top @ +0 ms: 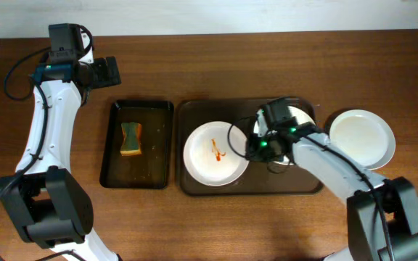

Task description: Clean dirty plates on tray and stack at the side

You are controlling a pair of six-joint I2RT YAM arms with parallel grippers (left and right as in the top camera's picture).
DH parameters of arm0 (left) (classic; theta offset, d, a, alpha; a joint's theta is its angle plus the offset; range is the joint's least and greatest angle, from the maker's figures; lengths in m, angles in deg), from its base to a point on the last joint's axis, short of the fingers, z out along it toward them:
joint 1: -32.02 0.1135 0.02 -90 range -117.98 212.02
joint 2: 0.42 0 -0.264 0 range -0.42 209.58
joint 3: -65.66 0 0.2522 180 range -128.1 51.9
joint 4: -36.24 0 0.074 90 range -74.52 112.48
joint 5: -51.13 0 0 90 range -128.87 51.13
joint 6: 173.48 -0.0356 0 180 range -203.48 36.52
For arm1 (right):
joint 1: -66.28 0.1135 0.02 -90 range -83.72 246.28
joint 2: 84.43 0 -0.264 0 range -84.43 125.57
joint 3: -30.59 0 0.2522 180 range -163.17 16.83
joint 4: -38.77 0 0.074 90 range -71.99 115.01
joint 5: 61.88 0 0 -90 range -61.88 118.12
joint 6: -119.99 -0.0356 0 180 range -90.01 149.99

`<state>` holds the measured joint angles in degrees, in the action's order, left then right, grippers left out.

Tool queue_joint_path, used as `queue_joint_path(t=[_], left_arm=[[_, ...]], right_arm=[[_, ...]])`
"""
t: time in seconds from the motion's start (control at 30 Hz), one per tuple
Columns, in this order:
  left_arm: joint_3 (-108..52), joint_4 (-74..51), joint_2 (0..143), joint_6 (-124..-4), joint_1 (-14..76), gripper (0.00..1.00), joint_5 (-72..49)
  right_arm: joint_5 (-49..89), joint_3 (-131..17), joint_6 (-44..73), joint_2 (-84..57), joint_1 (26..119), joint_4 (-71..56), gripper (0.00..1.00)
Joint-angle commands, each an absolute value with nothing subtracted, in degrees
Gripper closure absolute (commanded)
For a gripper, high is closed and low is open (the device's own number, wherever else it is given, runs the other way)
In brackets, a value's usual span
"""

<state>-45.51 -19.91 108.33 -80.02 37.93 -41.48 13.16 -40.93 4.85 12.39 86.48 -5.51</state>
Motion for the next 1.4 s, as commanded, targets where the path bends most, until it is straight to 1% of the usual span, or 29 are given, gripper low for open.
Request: queue_joint_path(t=[0.0,0.1,0.23,0.33,0.4,0.47,0.5,0.57,0.6,0.63,0.67,0.7,0.73,0.8,0.87,0.9,0.93,1.0,1.03,1.07,1.1,1.13,1.17,1.27,1.3,1.33,1.37], left_arm=[[-46.6,-19.8,106.9,-79.7,38.1,0.00,-41.9],[-46.6,-19.8,106.9,-79.7,38.1,0.00,-41.9],[-46.6,-19.8,106.9,-79.7,38.1,0.00,-41.9],[-46.6,-19.8,106.9,-79.7,38.1,0.00,-41.9],[-46.6,-19.8,106.9,-79.7,38.1,0.00,-41.9],[-46.6,-19.8,106.9,-79.7,38.1,0.00,-41.9],[-46.6,-19.8,106.9,-79.7,38.1,0.00,-41.9],[-46.6,-19.8,106.9,-79.7,38.1,0.00,-41.9],[-46.6,-19.8,106.9,-79.7,38.1,0.00,-41.9],[-46.6,-19.8,106.9,-79.7,38.1,0.00,-41.9],[-46.6,-19.8,106.9,-79.7,38.1,0.00,-41.9],[-46.6,-19.8,106.9,-79.7,38.1,0.00,-41.9],[-46.6,-19.8,106.9,-79.7,38.1,0.00,-41.9],[-46.6,-19.8,106.9,-79.7,38.1,0.00,-41.9],[-46.6,-18.0,106.9,-79.7,38.1,0.00,-42.5],[-46.6,-15.2,106.9,-79.7,38.1,0.00,-38.6],[-46.6,-15.3,106.9,-79.7,38.1,0.00,-38.6],[-46.6,-16.5,106.9,-79.7,38.1,0.00,-38.1],[-46.6,-19.0,106.9,-79.7,38.0,0.01,-34.7],[-46.6,-26.8,106.8,-79.7,37.9,0.00,-32.5],[-46.4,-34.0,107.0,-77.9,37.9,0.00,-32.0],[-45.9,-38.1,107.0,-75.8,37.8,0.00,-32.0],[-43.3,-43.7,107.0,-75.4,37.0,0.00,-32.6],[-39.4,-43.8,107.2,-75.6,36.2,0.00,-32.7],[-39.4,-41.3,107.2,-75.6,36.3,0.09,-31.6],[-39.3,-41.0,107.2,-75.6,36.1,0.23,-30.6],[-38.9,-41.1,107.2,-75.6,35.8,0.32,-31.2]], right_arm=[[25.6,-41.9,-1.0,12.7,91.8,-4.5,0.96],[34.3,-41.8,-1.0,12.8,93.2,-4.6,0.96],[33.9,-41.8,-0.9,14.6,93.3,-5.7,0.95],[26.5,-41.8,-0.9,15.1,93.3,-5.9,0.67],[23.9,-42.0,-0.3,15.0,93.2,-6.4,0.58],[24.2,-44.1,1.2,15.0,92.2,-6.9,0.60],[24.5,-44.2,1.2,15.1,92.0,-8.1,0.68],[26.4,-44.1,1.2,15.1,92.2,-10.4,0.79],[26.3,-43.9,1.2,15.1,92.2,-11.3,0.81],[26.2,-43.5,1.0,15.1,92.2,-12.2,0.81],[26.2,-43.3,1.0,15.1,92.2,-12.4,0.75],[26.1,-43.7,1.7,14.8,92.2,-12.5,0.71],[24.1,-46.2,4.3,13.7,91.4,-13.7,0.64],[23.4,-58.2,7.5,12.1,87.4,-24.9,0.53],[23.4,-63.7,10.8,12.1,84.4,-32.2,0.53],[23.4,-63.9,13.1,12.1,82.9,-35.9,0.53],[23.4,-63.9,15.1,12.1,82.6,-37.5,0.50],[25.3,-63.9,17.8,12.1,81.9,-39.5,0.18],[25.8,-63.9,17.8,12.1,81.1,-39.0,0.16],[25.7,-63.9,17.8,12.1,78.5,-38.0,0.09],[25.7,-63.9,17.8,12.1,76.5,-37.6,0.04],[25.7,-63.9,17.8,12.1,75.1,-37.6,0.02],[25.7,-63.9,17.7,12.1,73.2,-38.2,0.01],[25.7,-63.9,17.7,12.1,71.9,-38.2,0.02],[25.7,-63.9,17.7,12.1,71.9,-38.2,0.02],[25.7,-63.9,17.7,12.1,71.9,-38.2,0.02],[25.7,-63.9,17.7,12.1,71.9,-38.2,0.02]])
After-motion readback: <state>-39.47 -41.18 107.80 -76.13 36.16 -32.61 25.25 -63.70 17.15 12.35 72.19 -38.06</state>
